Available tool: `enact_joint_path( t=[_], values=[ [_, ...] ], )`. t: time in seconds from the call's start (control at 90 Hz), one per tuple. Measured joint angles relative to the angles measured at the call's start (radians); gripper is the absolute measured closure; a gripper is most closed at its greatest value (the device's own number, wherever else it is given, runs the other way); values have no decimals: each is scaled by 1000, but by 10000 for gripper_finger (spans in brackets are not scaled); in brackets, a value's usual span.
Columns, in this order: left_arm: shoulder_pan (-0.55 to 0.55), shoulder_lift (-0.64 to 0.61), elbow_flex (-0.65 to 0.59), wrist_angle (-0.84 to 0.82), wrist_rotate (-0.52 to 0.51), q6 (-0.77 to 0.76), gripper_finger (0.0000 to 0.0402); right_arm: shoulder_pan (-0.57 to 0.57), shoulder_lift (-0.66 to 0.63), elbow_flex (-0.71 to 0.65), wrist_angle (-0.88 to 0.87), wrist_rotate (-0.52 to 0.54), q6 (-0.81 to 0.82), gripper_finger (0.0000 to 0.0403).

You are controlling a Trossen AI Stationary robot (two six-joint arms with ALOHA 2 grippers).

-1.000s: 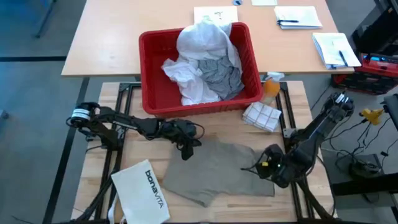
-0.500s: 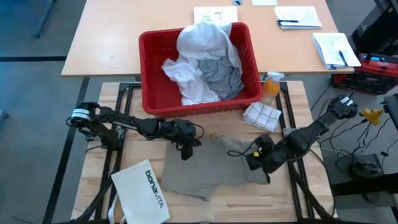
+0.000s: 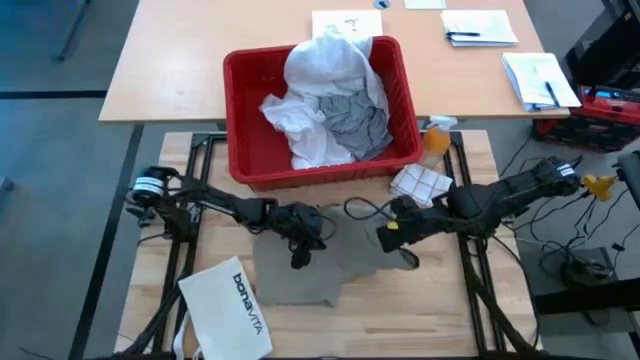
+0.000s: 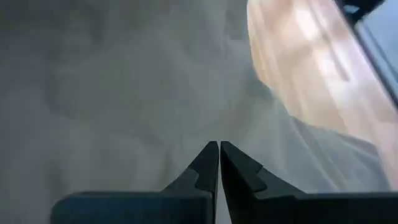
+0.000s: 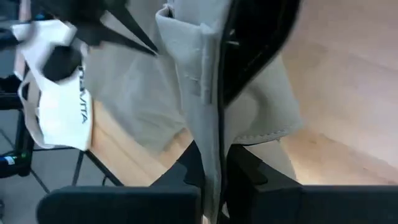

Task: Fold laundry
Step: Fold the brown shorts

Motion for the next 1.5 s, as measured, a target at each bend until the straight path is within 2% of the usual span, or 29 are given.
enact_joint_path(
  t=[0.267, 0.444, 0.533, 0.733, 0.933, 1.067, 1.211, 1.356, 1.5],
  values=[
    [-2, 92, 88, 1, -103, 6, 402, -23, 0, -1, 84, -6, -40, 398],
    [-1, 144, 106, -17, -110, 2, 402, -33, 0, -8, 188, 3, -33, 395],
    [-2, 145, 106, -14, -117, -12, 402, -40, 11, -8, 230, 8, -39, 393],
    [-3, 149, 105, -8, -234, -12, 402, -55, 85, -8, 349, -1, -85, 391],
    [-8, 143, 112, -6, -241, -36, 402, -75, 163, -8, 426, -37, -125, 390],
    [-22, 76, 116, -48, -241, -62, 402, -86, 159, -6, 445, -33, -155, 390],
    [-25, -37, 117, -209, -237, -59, 402, -111, 137, -6, 446, -29, -192, 390],
    [-26, -159, 117, -448, -192, -57, 402, -126, 137, -5, 443, -29, -222, 390],
    [-48, -259, 107, -676, -189, -72, 402, -130, 138, -5, 445, -29, -229, 390]
  ],
)
